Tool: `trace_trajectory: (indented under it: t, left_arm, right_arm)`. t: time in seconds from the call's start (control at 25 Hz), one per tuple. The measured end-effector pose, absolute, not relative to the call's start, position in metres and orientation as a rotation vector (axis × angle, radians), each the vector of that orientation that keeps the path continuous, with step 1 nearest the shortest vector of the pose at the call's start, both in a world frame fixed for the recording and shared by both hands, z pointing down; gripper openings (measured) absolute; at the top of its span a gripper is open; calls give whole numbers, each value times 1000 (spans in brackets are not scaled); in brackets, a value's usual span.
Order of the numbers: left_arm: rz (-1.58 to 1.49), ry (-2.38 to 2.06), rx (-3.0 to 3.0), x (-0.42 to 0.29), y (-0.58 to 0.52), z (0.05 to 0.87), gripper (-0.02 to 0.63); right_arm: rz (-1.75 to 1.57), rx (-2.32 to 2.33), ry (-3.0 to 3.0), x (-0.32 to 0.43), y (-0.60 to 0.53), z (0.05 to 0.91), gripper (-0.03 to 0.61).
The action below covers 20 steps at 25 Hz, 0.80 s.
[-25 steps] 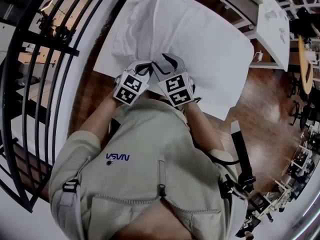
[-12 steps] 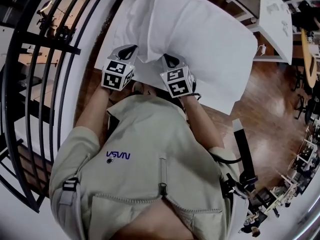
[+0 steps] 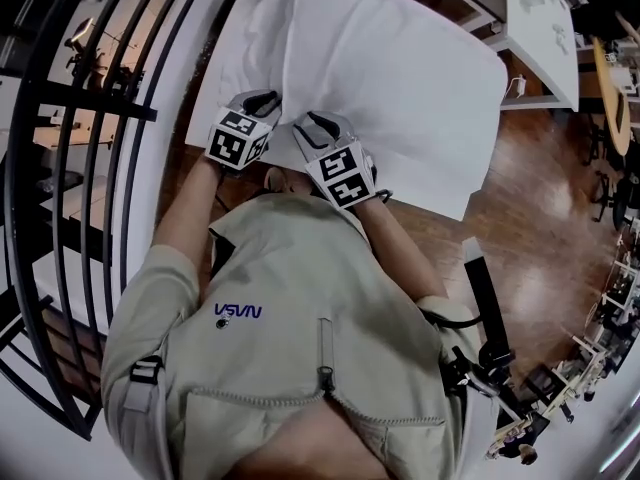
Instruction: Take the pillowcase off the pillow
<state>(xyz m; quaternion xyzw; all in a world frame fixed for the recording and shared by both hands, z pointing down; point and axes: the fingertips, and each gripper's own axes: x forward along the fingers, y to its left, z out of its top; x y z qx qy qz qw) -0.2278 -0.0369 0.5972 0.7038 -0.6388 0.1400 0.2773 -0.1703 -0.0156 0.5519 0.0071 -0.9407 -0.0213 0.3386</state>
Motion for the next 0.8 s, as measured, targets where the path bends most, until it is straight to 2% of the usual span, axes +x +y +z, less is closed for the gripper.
trace_trajectory:
  t: [0.12,0.2,0.28,0.48,0.8]
  left_arm:
    - [490,-1696,1939,-219,-41,593,30]
    - [507,-1697,1960,-218,-42,589,18]
    - [462,-1708,1976,-218,-42,578,15]
    - [262,-1761,1963,-230,-39,543,14]
    - [102,-1792,1956,-248,-45,507,14]
  right_arm:
    - [-115,55,-2419,-176,-14,560,135]
    - [-145,110,-2401,-179,-19,563,124]
    - [-162,157,-2403,-178,-24,561,14]
    - [-162,211,-2489,-173,-34,536,8]
    - [-190,298,-2479,-143,-49,515,5]
